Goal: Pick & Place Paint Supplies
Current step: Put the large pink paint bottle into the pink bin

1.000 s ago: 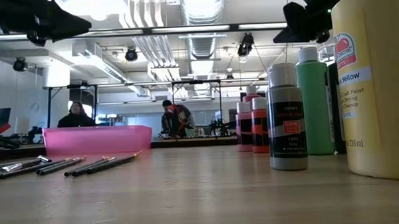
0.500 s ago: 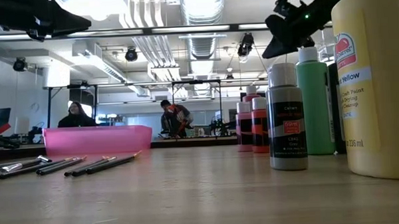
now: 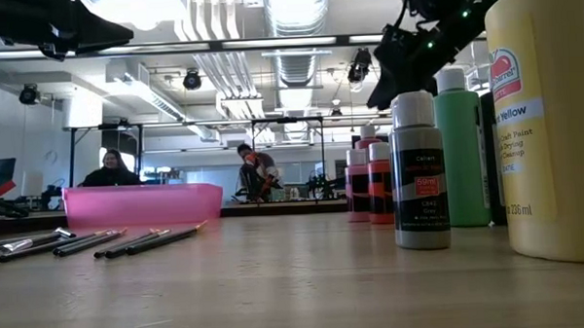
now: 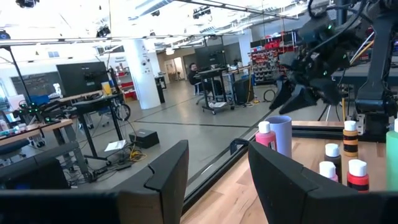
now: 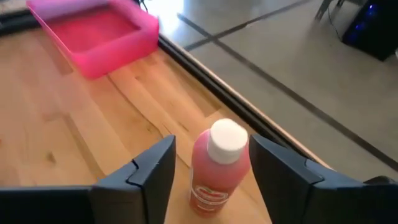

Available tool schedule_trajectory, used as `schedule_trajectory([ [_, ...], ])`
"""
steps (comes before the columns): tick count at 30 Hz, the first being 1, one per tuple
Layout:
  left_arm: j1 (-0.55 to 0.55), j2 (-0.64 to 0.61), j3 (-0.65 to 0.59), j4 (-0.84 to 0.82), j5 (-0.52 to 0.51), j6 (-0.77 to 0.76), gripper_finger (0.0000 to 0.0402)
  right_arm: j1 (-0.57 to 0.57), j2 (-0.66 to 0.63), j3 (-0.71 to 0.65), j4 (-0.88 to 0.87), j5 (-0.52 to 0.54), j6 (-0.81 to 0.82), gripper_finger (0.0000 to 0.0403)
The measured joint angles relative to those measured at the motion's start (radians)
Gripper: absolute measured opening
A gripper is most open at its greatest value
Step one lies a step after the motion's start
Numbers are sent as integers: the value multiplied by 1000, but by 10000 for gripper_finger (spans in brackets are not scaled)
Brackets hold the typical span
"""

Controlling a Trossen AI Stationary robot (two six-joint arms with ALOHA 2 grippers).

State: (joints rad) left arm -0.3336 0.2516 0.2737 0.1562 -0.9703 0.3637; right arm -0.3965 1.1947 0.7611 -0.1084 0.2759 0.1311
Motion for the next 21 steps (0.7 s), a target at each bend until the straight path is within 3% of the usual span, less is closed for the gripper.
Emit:
schedule_trajectory([
  [7, 0, 0, 0, 0, 0, 0, 174, -11, 74, 0, 89, 2, -26, 217],
  [21, 0, 0, -1, 0, 0, 0, 174, -32, 73, -23, 92, -14, 16, 207],
])
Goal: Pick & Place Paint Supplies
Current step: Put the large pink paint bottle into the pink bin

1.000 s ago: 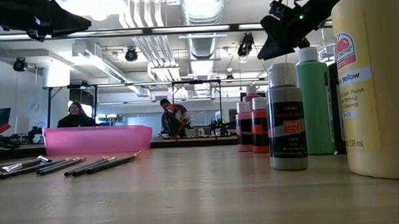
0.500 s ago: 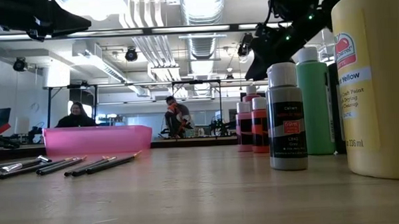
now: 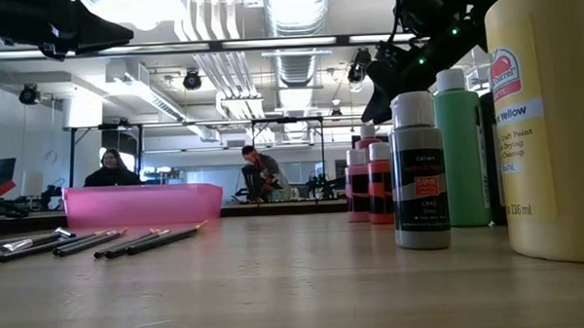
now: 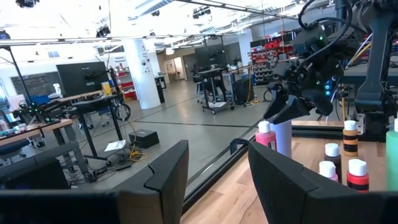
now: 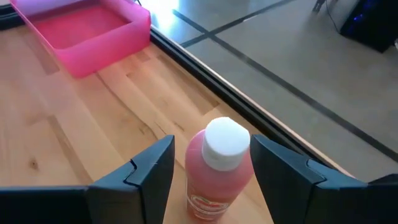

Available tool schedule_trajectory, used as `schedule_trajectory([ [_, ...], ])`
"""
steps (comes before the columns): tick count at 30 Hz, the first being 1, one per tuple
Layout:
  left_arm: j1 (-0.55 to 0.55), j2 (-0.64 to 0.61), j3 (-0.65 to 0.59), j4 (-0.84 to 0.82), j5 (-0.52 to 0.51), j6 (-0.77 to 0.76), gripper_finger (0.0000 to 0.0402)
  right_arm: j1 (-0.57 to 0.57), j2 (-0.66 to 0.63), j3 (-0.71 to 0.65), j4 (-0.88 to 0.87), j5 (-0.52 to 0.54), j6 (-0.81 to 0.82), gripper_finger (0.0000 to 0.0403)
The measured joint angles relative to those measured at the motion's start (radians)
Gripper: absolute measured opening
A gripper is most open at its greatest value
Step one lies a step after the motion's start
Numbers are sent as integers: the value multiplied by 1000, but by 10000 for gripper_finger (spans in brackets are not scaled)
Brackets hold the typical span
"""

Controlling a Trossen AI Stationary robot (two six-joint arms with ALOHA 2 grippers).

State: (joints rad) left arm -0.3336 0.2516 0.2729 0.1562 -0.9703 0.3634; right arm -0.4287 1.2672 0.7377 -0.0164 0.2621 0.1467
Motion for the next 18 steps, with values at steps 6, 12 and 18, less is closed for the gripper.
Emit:
schedule_trajectory([
  [6, 0, 0, 0, 0, 0, 0, 174, -25, 0, -25, 21, 2, 12, 220],
  [12, 0, 0, 0, 0, 0, 0, 175, -40, 0, -44, 35, 2, 29, 231],
  [18, 0, 0, 0, 0, 0, 0, 174, -39, 0, -52, 60, -1, 30, 239],
])
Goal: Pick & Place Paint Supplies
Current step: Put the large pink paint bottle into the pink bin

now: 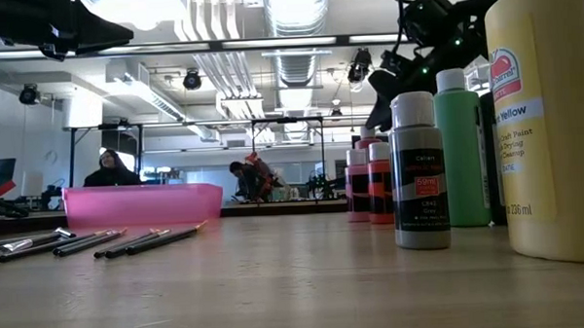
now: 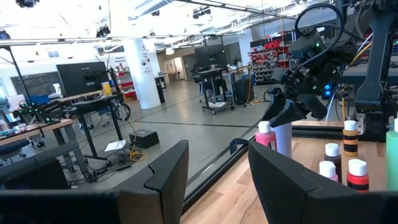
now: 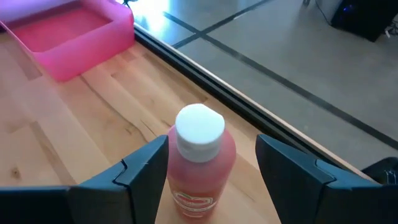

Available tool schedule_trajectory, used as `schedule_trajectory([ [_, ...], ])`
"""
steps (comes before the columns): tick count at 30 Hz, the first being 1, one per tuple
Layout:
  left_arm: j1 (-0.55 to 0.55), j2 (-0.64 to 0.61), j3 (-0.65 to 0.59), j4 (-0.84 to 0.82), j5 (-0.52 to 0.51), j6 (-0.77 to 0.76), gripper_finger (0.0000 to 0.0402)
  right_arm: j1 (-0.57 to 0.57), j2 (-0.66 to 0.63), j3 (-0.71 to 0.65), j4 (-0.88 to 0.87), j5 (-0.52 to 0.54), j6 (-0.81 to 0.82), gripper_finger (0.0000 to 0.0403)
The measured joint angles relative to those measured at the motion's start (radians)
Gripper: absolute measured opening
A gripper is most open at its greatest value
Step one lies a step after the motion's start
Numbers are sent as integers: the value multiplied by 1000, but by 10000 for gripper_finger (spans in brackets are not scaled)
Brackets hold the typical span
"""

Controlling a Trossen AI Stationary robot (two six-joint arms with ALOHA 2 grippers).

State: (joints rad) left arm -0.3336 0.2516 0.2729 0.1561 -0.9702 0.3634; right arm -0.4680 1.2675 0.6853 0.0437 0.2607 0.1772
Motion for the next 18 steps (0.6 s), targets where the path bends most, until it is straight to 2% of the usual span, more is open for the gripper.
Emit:
schedule_trajectory([
  [5, 0, 0, 0, 0, 0, 0, 174, 0, 0, -2, 1, -2, 12, 242],
  [12, 0, 0, 0, 0, 0, 0, 174, 1, 0, -4, 4, -11, 30, 224],
  [18, 0, 0, 0, 0, 0, 0, 175, 1, 53, -6, 51, -45, 32, 222],
])
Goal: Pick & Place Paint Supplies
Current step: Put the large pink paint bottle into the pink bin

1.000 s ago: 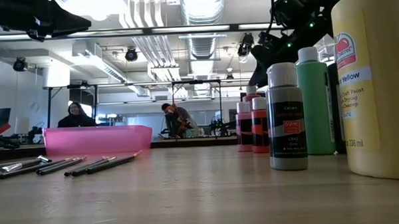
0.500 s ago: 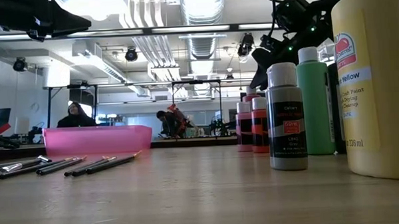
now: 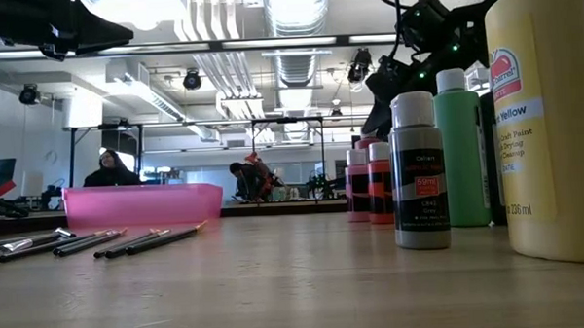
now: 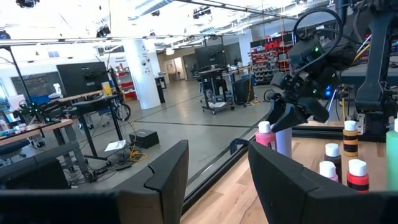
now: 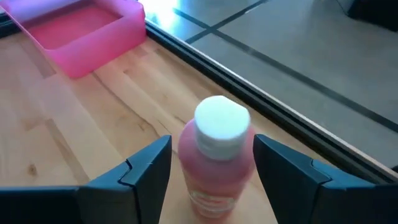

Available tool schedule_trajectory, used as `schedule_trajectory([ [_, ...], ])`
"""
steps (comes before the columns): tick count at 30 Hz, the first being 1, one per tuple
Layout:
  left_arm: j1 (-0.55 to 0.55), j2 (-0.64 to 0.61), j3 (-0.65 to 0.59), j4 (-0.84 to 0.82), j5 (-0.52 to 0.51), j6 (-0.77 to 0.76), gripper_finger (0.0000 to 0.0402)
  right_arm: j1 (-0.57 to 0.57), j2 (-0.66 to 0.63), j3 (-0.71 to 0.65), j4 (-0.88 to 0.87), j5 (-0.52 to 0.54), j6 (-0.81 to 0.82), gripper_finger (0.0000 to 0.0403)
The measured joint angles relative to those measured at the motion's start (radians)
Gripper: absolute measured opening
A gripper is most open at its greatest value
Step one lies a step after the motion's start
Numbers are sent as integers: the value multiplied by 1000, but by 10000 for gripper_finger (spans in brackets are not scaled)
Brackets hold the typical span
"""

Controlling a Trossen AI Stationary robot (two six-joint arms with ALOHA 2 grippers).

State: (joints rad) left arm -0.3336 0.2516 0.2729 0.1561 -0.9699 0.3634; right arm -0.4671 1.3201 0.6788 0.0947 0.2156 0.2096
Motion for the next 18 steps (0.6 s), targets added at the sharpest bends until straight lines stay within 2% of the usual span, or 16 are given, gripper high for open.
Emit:
schedule_trajectory([
  [5, 0, 0, 0, 0, 0, 0, 175, -1, 57, 4, 51, 22, -30, 234],
  [10, 0, 0, 0, 0, 0, 0, 174, 0, 53, 2, 58, 30, -37, 239],
  [18, 0, 0, 0, 0, 0, 0, 174, -1, 25, 1, 57, 29, -33, 209],
])
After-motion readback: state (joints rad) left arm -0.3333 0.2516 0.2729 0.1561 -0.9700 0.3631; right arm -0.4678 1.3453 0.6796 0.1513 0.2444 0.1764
